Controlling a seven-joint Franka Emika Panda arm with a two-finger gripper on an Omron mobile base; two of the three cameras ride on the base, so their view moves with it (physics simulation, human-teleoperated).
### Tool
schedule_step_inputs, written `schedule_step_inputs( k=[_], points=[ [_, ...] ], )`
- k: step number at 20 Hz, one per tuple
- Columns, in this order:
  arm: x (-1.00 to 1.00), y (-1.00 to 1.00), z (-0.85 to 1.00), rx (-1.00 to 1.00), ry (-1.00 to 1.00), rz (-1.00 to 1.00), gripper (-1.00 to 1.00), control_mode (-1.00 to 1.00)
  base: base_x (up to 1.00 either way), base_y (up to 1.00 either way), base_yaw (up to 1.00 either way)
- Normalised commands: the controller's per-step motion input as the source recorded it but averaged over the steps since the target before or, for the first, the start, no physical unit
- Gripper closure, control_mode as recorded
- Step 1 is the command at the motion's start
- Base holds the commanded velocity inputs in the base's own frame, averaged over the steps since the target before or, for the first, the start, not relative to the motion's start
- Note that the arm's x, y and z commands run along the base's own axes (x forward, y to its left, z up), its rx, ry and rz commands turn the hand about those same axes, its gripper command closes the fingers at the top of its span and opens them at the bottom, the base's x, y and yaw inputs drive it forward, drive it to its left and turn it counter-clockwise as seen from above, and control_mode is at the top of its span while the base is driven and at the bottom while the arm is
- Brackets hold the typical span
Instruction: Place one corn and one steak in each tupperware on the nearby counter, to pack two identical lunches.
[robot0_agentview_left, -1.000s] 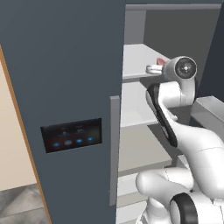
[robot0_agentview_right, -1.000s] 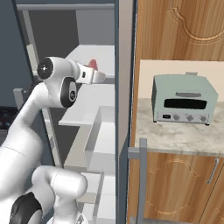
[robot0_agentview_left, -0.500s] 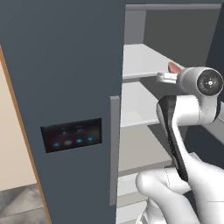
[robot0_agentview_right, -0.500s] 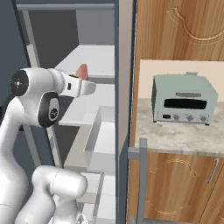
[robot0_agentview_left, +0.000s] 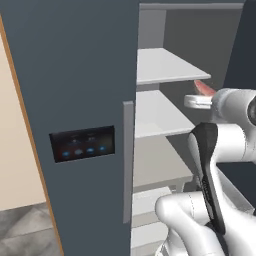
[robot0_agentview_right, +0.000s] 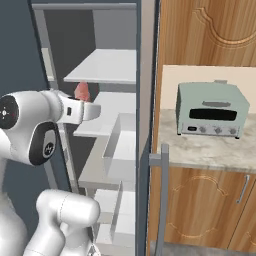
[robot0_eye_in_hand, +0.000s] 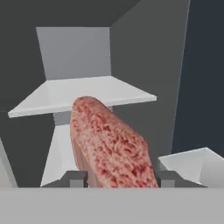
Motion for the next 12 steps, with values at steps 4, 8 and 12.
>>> schedule_step_inputs(
  k=[4,8,12],
  points=[
    [0.00,0.00,0.00,0.00,0.00,0.00,1.00,1.00,-0.70,0.33,0.13],
    [0.00,0.00,0.00,0.00,0.00,0.00,1.00,1.00,-0.88,0.29,0.14],
    [0.00,0.00,0.00,0.00,0.00,0.00,1.00,1.00,-0.98,0.10,0.10]
  ],
)
